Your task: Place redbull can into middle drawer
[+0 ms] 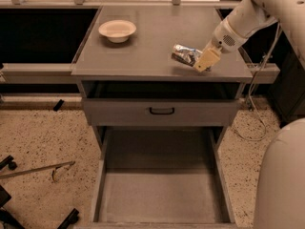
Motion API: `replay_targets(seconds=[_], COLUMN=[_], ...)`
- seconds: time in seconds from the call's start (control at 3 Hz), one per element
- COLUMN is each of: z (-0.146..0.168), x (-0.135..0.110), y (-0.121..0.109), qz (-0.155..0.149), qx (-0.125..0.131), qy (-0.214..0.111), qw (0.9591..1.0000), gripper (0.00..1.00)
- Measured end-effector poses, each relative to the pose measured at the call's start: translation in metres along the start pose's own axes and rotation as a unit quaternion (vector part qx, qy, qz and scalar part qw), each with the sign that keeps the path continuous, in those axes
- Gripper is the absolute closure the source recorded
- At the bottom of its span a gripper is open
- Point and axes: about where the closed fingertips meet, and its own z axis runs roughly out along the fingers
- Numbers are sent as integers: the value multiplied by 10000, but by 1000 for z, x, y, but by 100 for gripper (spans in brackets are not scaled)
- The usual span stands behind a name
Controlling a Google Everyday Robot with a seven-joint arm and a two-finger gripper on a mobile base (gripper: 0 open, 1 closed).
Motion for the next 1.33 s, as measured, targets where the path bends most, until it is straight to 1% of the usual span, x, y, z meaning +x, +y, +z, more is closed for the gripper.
replay_targets(seconds=[0.33, 0.67, 1.0, 1.33], z=[0, -9, -45, -51], x=[0, 3, 15, 51], y=[0, 7, 38, 92], qz=[-1, -97, -185, -111], qx=[-1, -57, -37, -377], qy=[-1, -69, -340, -557], qw=[10000, 9999, 9992, 9977], gripper=[100, 100, 100, 100])
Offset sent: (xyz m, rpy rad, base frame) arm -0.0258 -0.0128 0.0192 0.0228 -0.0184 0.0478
